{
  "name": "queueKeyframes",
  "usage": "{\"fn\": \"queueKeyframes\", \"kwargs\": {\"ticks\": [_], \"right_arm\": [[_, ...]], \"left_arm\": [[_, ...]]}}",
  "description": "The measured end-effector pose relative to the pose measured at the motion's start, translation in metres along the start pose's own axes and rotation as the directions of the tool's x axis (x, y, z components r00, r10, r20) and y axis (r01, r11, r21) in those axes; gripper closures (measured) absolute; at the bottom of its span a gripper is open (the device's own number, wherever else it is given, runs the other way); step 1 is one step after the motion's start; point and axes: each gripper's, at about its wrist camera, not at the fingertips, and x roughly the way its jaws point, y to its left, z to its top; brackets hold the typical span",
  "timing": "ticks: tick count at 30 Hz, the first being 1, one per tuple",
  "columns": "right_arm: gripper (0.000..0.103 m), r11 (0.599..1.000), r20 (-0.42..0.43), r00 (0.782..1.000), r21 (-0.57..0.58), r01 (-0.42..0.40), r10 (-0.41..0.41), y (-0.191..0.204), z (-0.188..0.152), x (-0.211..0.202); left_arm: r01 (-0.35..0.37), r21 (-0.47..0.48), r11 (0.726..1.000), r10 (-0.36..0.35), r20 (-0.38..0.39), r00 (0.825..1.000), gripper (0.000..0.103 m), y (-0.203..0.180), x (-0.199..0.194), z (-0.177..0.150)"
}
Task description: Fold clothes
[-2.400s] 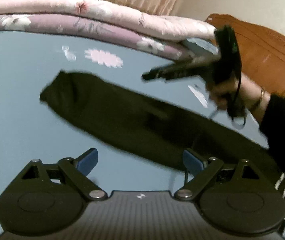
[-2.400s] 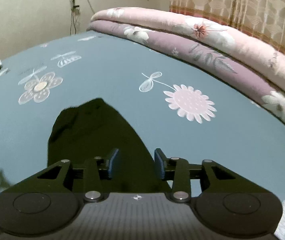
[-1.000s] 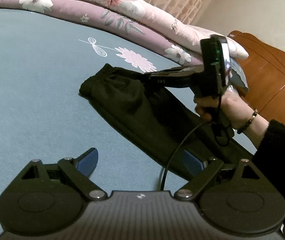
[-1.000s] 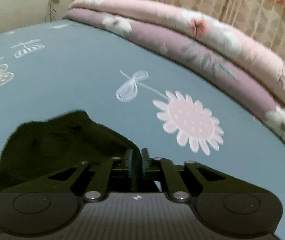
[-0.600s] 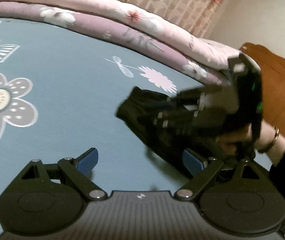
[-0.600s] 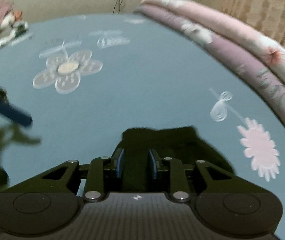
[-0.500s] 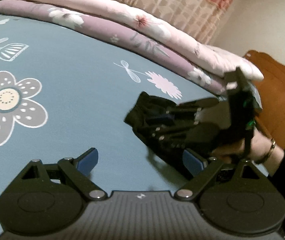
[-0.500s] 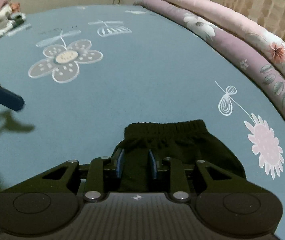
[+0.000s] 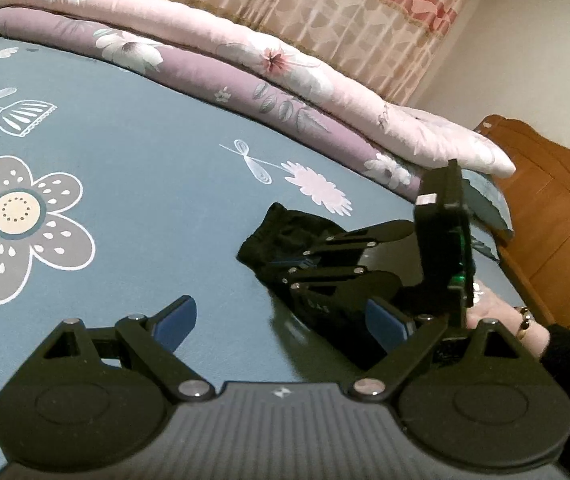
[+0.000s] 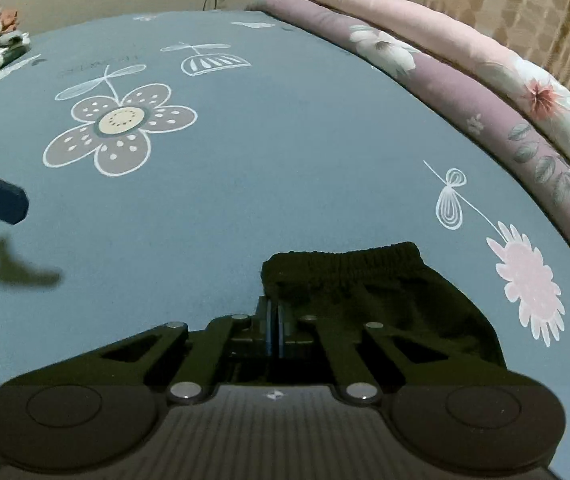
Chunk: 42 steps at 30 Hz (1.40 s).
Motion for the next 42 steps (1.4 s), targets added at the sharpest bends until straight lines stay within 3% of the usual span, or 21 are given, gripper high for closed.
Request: {"fn": "queueKeyframes", "kwargs": {"ticks": [4, 5, 7, 11, 16, 22, 25, 28, 30, 35, 37, 38, 42], "right_arm": [[0.099, 0.987, 0.087, 0.984, 0.038, -0.159, 0.155, -0.003, 0.006, -0.013], [0.092, 0.984, 0.069, 0.983, 0.033, -0.175, 0.172, -0.001, 0.008, -0.012], [0.079, 0.995, 0.020, 0.995, 0.005, -0.102, 0.102, 0.002, 0.009, -0.007], [0.063, 0.997, 0.026, 0.996, 0.006, -0.082, 0.082, -0.019, 0.001, -0.034], [0.054, 0.996, 0.008, 1.000, 0.084, 0.014, -0.015, -0.071, -0.034, -0.075], [0.054, 0.971, -0.086, 0.986, 0.181, 0.155, -0.142, -0.134, -0.098, -0.103], [0.057, 0.955, -0.114, 0.986, 0.258, 0.144, -0.118, -0.154, -0.132, -0.097], [0.084, 0.957, -0.136, 0.987, 0.264, 0.124, -0.091, -0.155, -0.151, -0.082], [0.097, 0.959, -0.092, 0.991, 0.257, 0.118, -0.097, -0.152, -0.154, -0.081], [0.094, 0.946, -0.081, 0.980, 0.258, 0.197, -0.182, -0.153, -0.146, -0.085], [0.084, 0.944, -0.076, 0.975, 0.245, 0.220, -0.208, -0.148, -0.140, -0.089], [0.075, 0.949, -0.050, 0.979, 0.241, 0.204, -0.197, -0.142, -0.135, -0.095], [0.070, 0.973, 0.014, 0.994, 0.209, 0.101, -0.106, -0.117, -0.108, -0.104]], "left_arm": [[0.005, -0.006, 1.000, -0.005, 0.004, 1.000, 0.012, 0.001, -0.001, 0.000], [0.006, -0.007, 1.000, -0.006, 0.005, 1.000, 0.011, 0.001, -0.001, 0.000], [0.009, -0.010, 1.000, -0.009, 0.007, 1.000, 0.011, 0.002, -0.002, 0.000], [0.019, -0.015, 1.000, -0.019, 0.011, 1.000, 0.011, 0.002, -0.003, 0.000], [0.047, 0.016, 0.999, -0.047, -0.007, 0.999, 0.011, -0.009, 0.002, -0.002], [0.075, 0.056, 0.996, -0.070, -0.085, 0.994, 0.011, -0.029, 0.030, -0.015], [0.053, 0.088, 0.995, -0.043, -0.116, 0.992, 0.011, -0.036, 0.041, -0.022], [0.049, 0.094, 0.994, -0.037, -0.128, 0.991, 0.011, -0.036, 0.045, -0.025], [0.047, 0.090, 0.995, -0.035, -0.126, 0.991, 0.011, -0.034, 0.045, -0.026], [0.039, 0.091, 0.995, -0.028, -0.124, 0.992, 0.011, -0.034, 0.044, -0.026], [0.036, 0.096, 0.995, -0.024, -0.121, 0.992, 0.011, -0.034, 0.043, -0.026], [0.033, 0.099, 0.995, -0.021, -0.119, 0.993, 0.011, -0.034, 0.042, -0.026], [0.010, 0.094, 0.996, 0.000, -0.105, 0.995, 0.011, -0.031, 0.035, -0.022]]}}
